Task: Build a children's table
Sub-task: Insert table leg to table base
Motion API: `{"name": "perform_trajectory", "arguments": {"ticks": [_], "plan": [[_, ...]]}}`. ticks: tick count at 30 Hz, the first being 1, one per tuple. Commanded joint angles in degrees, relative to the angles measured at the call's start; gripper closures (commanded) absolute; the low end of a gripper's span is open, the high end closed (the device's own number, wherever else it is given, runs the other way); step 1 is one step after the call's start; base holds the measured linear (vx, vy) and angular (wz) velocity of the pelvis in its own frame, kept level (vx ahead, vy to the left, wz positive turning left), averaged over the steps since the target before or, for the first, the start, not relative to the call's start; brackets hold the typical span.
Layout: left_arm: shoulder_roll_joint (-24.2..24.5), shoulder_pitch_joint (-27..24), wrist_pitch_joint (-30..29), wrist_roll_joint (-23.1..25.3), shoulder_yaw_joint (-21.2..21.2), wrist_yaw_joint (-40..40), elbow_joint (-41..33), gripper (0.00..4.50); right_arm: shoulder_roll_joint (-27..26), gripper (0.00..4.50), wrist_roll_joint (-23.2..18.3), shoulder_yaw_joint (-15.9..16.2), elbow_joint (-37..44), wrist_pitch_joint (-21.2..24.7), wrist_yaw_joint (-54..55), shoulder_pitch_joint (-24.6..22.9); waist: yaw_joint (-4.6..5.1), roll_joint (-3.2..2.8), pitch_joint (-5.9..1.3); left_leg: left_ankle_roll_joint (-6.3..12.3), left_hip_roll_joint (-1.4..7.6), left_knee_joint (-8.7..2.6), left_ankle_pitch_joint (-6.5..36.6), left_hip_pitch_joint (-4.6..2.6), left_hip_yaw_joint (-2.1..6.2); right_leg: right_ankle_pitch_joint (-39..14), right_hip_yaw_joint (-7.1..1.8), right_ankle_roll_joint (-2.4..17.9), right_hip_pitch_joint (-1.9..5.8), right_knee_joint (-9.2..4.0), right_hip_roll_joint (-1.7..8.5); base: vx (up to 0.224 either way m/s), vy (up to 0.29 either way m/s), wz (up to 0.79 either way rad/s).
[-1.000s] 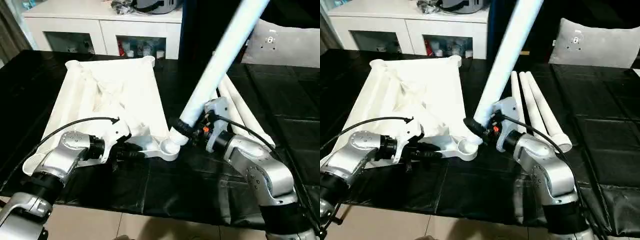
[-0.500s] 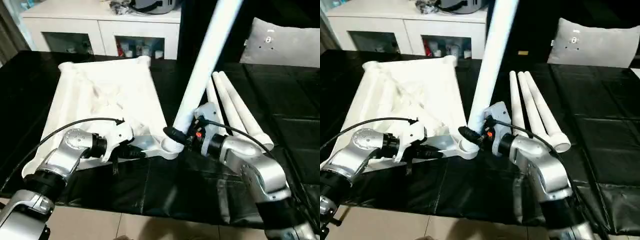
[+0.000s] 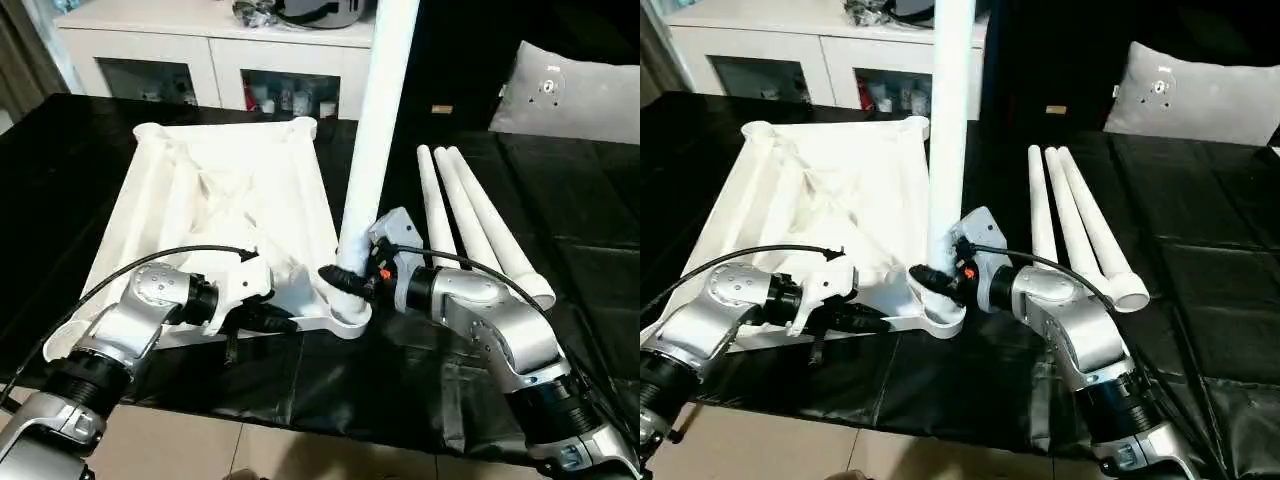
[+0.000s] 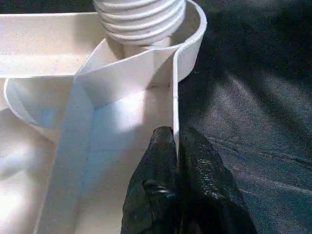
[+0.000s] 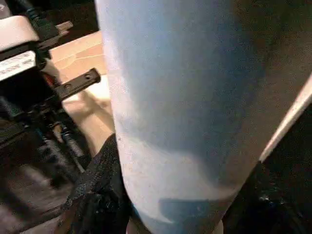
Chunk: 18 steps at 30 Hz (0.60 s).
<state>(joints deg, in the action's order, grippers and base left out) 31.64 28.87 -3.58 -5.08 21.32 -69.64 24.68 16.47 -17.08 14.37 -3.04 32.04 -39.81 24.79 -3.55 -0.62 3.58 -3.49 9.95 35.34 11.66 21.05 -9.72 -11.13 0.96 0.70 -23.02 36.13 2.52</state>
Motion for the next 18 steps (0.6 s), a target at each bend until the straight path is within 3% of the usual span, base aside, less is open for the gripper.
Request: {"name": "perform_trajectory", "arguments": {"ticks": [1, 9, 18], "plan": [[0.05, 0.7, 0.49, 1.55, -0.18, 1.46, 0.01, 4.5, 0.71, 2.57, 0.57, 1.15, 0.01, 1.89, -0.87, -0.24, 0.09, 0.06, -3.6, -1.74, 2.71, -4.67, 10.27, -0.82, 0.75, -14.52, -2.56, 10.46, 2.43, -4.65, 4.9, 0.0, 0.0, 0.0], [-0.15, 1.13, -0.15, 1.09, -0.74, 0.64, -0.02, 4.5, 2.03, 2.57, 0.38, 0.65, 0.49, 2.54, -1.58, -0.79, 0.07, 0.24, -3.86, -2.12, 2.67, -4.66, 10.21, -0.71, 0.88, -14.2, -2.57, 10.17, 2.51, -4.55, 4.94, 0.0, 0.0, 0.0], [-0.61, 1.68, 0.19, 1.19, -0.92, -0.19, 0.4, 4.5, -0.1, 2.57, 0.17, -0.77, -2.79, 1.5, -0.64, -0.46, 0.13, -0.34, -3.81, -2.62, 2.65, -4.73, 12.08, -0.85, 0.94, -14.07, -2.52, 11.0, 2.32, -4.69, 4.84, 0.0, 0.0, 0.0]]}}
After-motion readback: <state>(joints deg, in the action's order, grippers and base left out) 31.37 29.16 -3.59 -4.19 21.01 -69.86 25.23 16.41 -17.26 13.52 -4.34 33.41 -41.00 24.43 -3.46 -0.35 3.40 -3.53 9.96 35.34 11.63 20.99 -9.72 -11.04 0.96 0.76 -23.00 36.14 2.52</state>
